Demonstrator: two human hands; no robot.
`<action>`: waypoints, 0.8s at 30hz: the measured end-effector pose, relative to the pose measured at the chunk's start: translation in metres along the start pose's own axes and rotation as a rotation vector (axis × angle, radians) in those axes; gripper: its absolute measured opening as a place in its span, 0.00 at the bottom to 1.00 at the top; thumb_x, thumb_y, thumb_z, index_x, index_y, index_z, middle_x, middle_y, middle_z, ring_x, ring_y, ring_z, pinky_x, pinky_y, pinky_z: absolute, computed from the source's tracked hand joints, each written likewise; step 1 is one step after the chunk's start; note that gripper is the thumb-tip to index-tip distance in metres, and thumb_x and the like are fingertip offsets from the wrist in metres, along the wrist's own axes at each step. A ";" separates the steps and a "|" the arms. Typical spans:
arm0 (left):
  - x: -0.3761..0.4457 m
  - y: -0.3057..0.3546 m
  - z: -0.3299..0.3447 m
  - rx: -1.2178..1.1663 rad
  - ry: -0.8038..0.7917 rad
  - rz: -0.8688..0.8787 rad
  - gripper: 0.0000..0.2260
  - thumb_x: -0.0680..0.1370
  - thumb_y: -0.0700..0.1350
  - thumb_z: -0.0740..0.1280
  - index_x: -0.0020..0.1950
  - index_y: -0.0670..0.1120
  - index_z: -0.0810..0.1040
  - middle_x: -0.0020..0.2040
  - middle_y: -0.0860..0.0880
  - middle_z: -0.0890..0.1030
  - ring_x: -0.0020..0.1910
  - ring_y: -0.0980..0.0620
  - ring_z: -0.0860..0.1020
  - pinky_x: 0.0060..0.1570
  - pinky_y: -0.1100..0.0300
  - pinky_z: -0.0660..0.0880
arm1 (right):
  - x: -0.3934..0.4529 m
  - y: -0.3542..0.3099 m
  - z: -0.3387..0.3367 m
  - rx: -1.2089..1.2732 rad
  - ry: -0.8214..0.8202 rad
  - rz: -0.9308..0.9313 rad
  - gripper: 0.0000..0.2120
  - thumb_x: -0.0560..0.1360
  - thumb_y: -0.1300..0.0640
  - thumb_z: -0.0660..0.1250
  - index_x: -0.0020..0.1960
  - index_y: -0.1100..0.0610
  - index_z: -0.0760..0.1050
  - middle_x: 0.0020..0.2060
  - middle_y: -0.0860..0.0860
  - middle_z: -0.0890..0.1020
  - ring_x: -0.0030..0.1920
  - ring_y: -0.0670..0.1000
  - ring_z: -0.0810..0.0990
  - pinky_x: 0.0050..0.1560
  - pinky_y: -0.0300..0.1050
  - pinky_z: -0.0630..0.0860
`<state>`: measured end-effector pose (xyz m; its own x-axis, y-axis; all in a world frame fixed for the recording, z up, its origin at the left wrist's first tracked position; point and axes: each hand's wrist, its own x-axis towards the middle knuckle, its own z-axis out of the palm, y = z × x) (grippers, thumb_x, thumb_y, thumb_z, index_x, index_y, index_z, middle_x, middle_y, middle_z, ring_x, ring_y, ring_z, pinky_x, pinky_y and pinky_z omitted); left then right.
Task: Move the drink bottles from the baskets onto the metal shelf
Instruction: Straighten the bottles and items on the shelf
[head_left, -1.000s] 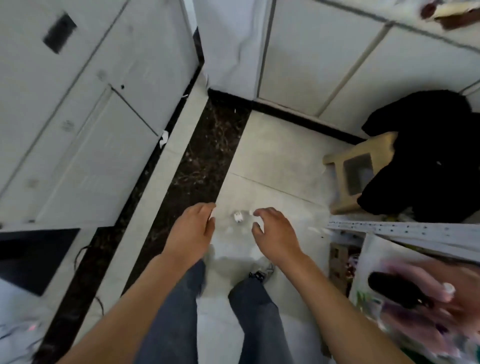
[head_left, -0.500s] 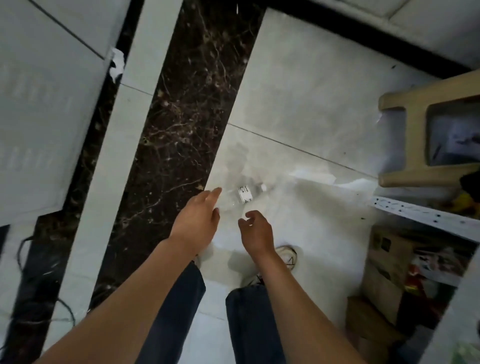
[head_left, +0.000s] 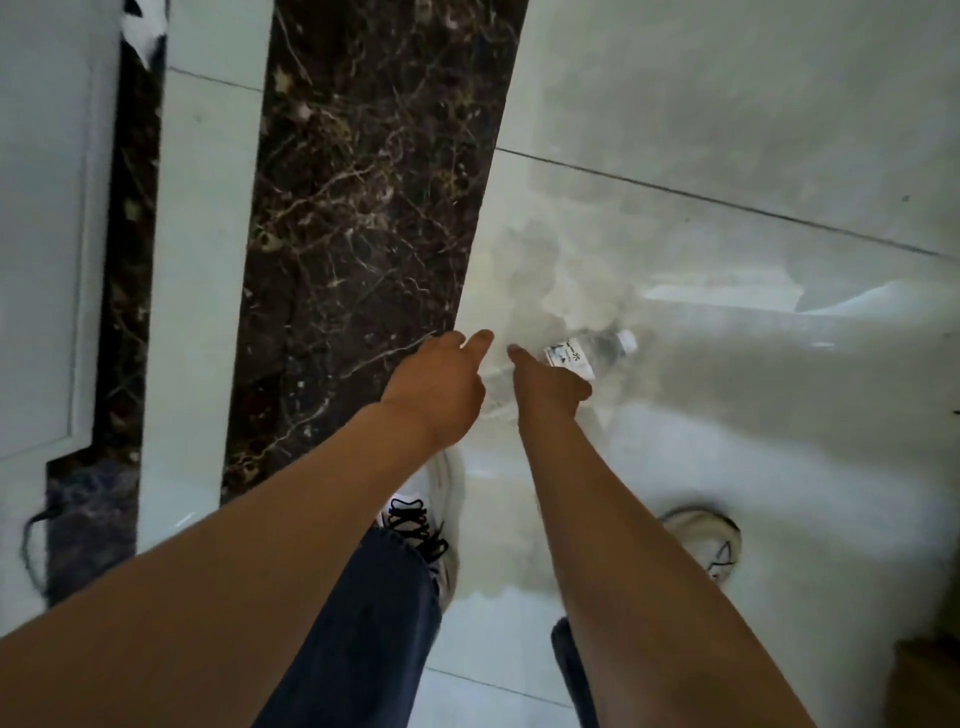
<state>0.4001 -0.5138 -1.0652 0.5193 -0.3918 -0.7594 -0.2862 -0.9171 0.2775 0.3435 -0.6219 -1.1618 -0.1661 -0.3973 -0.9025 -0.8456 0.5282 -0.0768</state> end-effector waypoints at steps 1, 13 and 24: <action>0.000 -0.002 0.000 -0.010 0.010 -0.012 0.25 0.81 0.44 0.58 0.78 0.48 0.56 0.70 0.42 0.68 0.68 0.43 0.67 0.66 0.47 0.68 | 0.001 0.004 0.006 -0.045 0.031 -0.021 0.54 0.68 0.45 0.78 0.75 0.67 0.46 0.68 0.61 0.71 0.66 0.61 0.74 0.64 0.51 0.72; -0.052 0.042 -0.065 -0.195 0.049 -0.144 0.25 0.81 0.41 0.58 0.78 0.50 0.57 0.66 0.41 0.70 0.61 0.43 0.72 0.61 0.51 0.72 | -0.061 -0.014 -0.086 -0.012 -0.185 -0.157 0.34 0.67 0.62 0.79 0.68 0.60 0.66 0.56 0.56 0.79 0.48 0.56 0.81 0.29 0.48 0.80; -0.207 0.194 -0.233 -0.025 0.330 0.252 0.27 0.80 0.42 0.59 0.78 0.52 0.55 0.71 0.48 0.67 0.67 0.48 0.68 0.65 0.51 0.69 | -0.308 -0.115 -0.298 0.107 -0.254 -0.717 0.24 0.67 0.66 0.78 0.54 0.48 0.72 0.50 0.51 0.83 0.47 0.47 0.83 0.47 0.47 0.81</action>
<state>0.4249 -0.6279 -0.7171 0.6672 -0.6029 -0.4374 -0.4201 -0.7895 0.4474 0.3406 -0.7837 -0.7489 0.5369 -0.4924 -0.6850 -0.6466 0.2813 -0.7091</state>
